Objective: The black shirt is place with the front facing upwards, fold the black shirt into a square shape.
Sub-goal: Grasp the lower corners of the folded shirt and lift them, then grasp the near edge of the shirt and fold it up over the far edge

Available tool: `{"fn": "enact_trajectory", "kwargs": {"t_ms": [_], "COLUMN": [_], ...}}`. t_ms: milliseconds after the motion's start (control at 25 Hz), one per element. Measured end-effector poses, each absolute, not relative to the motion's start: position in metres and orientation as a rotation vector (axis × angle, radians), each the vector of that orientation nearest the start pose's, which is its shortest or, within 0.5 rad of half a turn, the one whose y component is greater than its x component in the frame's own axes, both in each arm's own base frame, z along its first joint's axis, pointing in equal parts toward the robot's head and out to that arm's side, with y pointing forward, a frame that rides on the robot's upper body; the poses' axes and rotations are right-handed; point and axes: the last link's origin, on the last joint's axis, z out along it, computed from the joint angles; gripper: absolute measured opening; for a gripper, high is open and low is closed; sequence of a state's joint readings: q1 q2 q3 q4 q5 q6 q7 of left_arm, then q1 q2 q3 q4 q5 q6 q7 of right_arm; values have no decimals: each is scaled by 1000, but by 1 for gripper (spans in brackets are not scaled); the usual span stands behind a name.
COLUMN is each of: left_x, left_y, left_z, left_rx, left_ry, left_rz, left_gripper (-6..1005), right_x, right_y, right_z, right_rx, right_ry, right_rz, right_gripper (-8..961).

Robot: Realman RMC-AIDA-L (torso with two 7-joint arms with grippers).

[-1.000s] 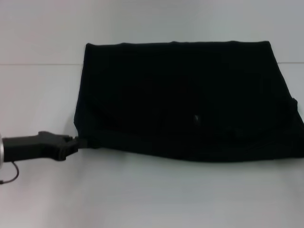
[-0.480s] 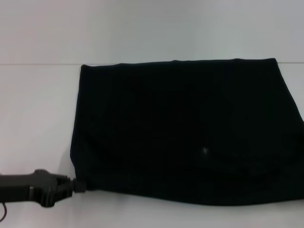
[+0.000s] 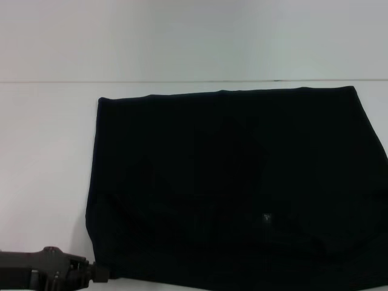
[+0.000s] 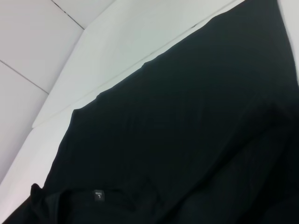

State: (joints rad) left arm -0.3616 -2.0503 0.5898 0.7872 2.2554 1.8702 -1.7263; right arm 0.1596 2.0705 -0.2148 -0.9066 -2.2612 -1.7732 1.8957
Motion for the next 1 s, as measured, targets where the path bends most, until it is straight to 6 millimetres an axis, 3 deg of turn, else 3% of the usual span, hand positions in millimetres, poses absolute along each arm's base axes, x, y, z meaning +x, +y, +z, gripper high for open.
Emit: {"fn": "enact_trajectory", "kwargs": {"t_ms": [480, 1000], "left_x": [-317, -309], "left_y": [235, 251], "left_z": [25, 28], "left_rx": [-2824, -2845], "left_ry": [-1352, -1307], "left_rz": [-568, -559], "left_gripper": [32, 42], "right_x": [392, 398], "right_y": [163, 141], "right_z": [86, 84], "right_rx": [-2021, -1966], "right_ry": [1688, 1684], "right_rz": [716, 752], "right_gripper": [50, 50]}}
